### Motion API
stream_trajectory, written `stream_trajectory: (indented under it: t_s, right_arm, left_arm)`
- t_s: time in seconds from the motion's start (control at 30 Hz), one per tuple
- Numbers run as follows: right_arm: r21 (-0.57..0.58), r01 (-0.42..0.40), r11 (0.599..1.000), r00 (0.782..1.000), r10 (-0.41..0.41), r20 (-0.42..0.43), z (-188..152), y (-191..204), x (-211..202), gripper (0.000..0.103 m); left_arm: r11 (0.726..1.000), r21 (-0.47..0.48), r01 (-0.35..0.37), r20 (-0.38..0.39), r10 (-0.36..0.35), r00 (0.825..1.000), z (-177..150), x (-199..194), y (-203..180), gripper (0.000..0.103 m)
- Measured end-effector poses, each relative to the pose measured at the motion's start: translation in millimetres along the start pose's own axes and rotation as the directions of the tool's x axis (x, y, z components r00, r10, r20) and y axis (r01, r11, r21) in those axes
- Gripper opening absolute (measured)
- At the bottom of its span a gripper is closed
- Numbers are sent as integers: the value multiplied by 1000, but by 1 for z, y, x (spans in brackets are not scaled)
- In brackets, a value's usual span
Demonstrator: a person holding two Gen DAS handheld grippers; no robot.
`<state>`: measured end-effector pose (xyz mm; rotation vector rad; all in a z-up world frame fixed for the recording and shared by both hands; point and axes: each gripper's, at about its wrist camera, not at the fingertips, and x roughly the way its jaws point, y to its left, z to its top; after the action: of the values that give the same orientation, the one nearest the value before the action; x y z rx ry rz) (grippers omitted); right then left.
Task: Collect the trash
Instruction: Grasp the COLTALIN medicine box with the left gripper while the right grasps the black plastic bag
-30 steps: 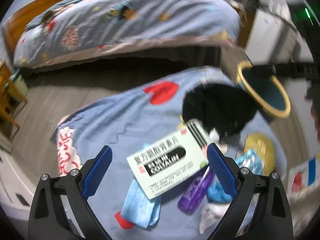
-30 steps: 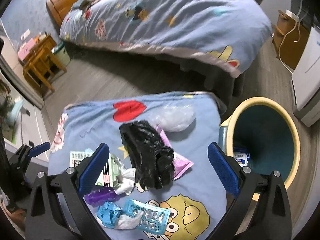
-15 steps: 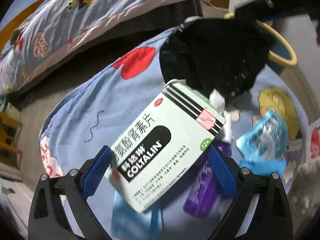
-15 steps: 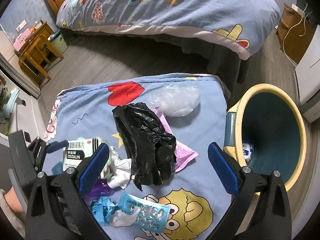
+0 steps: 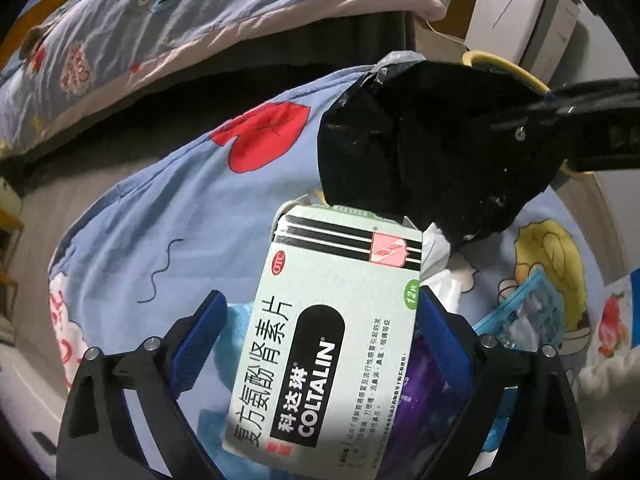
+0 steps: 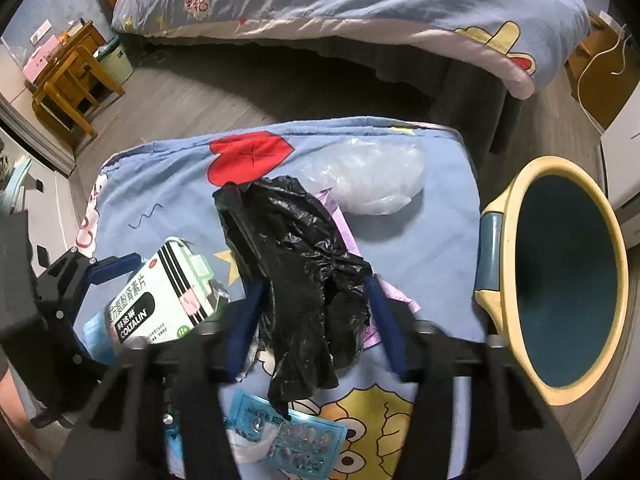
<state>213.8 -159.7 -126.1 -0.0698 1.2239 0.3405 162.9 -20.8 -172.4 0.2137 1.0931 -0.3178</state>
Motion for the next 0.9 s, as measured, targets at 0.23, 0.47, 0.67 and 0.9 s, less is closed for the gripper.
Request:
stream_trajectory:
  t_s: [0.23, 0.47, 0.67, 0.9]
  right_arm:
    - [-20, -12, 1000, 1000, 12, 17, 2, 3, -6, 11]
    - [-11, -41, 999, 996, 41, 77, 8, 6, -29, 8]
    - [-31, -37, 999, 989, 41, 140, 14, 9, -54, 8]
    - [-31, -39, 999, 981, 44, 189, 15, 4, -80, 8]
  left_arm:
    - [1000, -1, -12, -3, 12, 1000, 1, -4, 2, 74]
    - [997, -68, -24, 62, 29, 998, 5, -31, 11, 74]
    - [995, -96, -41, 120, 52, 991, 16, -60, 10, 74]
    - [992, -107, -60, 180, 79, 980, 23, -86, 0, 74]
